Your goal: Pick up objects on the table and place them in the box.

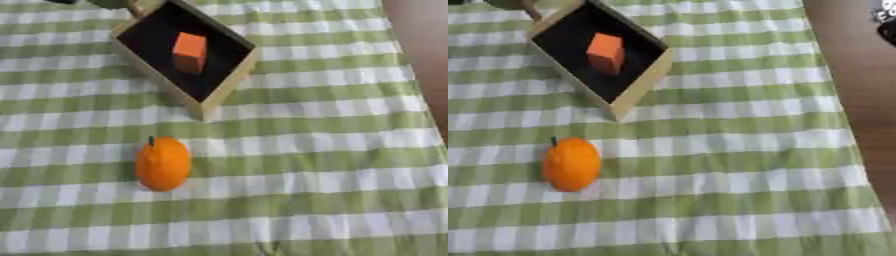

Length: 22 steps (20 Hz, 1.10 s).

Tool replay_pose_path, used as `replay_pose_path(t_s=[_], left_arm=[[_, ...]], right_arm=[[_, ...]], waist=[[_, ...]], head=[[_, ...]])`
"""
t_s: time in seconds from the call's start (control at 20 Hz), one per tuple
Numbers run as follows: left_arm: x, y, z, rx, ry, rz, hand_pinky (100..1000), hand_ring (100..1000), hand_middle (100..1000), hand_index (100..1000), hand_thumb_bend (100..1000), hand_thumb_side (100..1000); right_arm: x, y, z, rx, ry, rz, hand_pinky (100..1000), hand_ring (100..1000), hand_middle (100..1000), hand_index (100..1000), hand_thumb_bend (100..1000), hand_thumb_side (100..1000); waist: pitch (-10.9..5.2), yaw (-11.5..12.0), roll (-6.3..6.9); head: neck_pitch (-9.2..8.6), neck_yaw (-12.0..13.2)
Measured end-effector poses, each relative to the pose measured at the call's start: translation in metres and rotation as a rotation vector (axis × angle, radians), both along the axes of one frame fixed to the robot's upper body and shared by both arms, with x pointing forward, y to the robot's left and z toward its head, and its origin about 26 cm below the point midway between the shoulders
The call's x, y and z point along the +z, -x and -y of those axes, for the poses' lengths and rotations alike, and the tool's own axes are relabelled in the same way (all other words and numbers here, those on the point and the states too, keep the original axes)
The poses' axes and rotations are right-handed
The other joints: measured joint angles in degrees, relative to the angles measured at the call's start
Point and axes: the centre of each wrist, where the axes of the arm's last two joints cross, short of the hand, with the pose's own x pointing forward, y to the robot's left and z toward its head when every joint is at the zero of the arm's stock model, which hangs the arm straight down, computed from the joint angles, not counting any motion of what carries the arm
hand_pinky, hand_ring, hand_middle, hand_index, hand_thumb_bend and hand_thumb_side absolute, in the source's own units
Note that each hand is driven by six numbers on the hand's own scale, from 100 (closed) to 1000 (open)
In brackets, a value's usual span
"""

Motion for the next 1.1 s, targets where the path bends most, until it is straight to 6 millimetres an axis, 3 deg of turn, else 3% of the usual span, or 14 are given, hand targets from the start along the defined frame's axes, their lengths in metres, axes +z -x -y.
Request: replay_pose_path(t_s=[0.3, 0.65, 0.95, 1.0, 1.1], left_arm=[[-0.024, -0.041, 0.011, 0.05, 0.018, -0.011, 657, 607, 547, 661, 100, 100], [-0.058, -0.072, 0.025, 0.094, 0.005, -0.055, 672, 621, 561, 680, 111, 100], [-0.078, -0.083, 0.027, 0.139, -0.046, -0.091, 764, 745, 684, 836, 310, 153], [-0.08, -0.084, 0.027, 0.14, -0.057, -0.098, 803, 787, 743, 872, 391, 200], [-0.082, -0.086, 0.026, 0.146, -0.081, -0.114, 841, 816, 770, 898, 482, 237]], right_arm=[[0.001, -0.001, -0.002, 0.01, -0.008, 0.005, 937, 933, 765, 891, 100, 476], [0.003, -0.002, -0.004, 0.022, -0.016, 0.01, 937, 933, 764, 891, 100, 480], [0.003, -0.002, -0.004, 0.023, -0.018, 0.011, 937, 926, 764, 892, 100, 483], [0.003, -0.002, -0.004, 0.024, -0.02, 0.01, 937, 926, 763, 892, 100, 483], [0.002, -0.003, -0.005, 0.026, -0.026, 0.01, 937, 926, 763, 892, 100, 483]], waist=[[0.37, -0.9, 0.0], [0.8, -1.5, 0.0], [0.96, -1.7, 0.0], [0.97, -1.7, 0.0], [0.97, -1.7, 0.0]], head=[[-0.45, 0.9], [-0.9, 1.5], [-0.93, 1.8], [-0.93, 1.8], [-0.93, 1.8]])
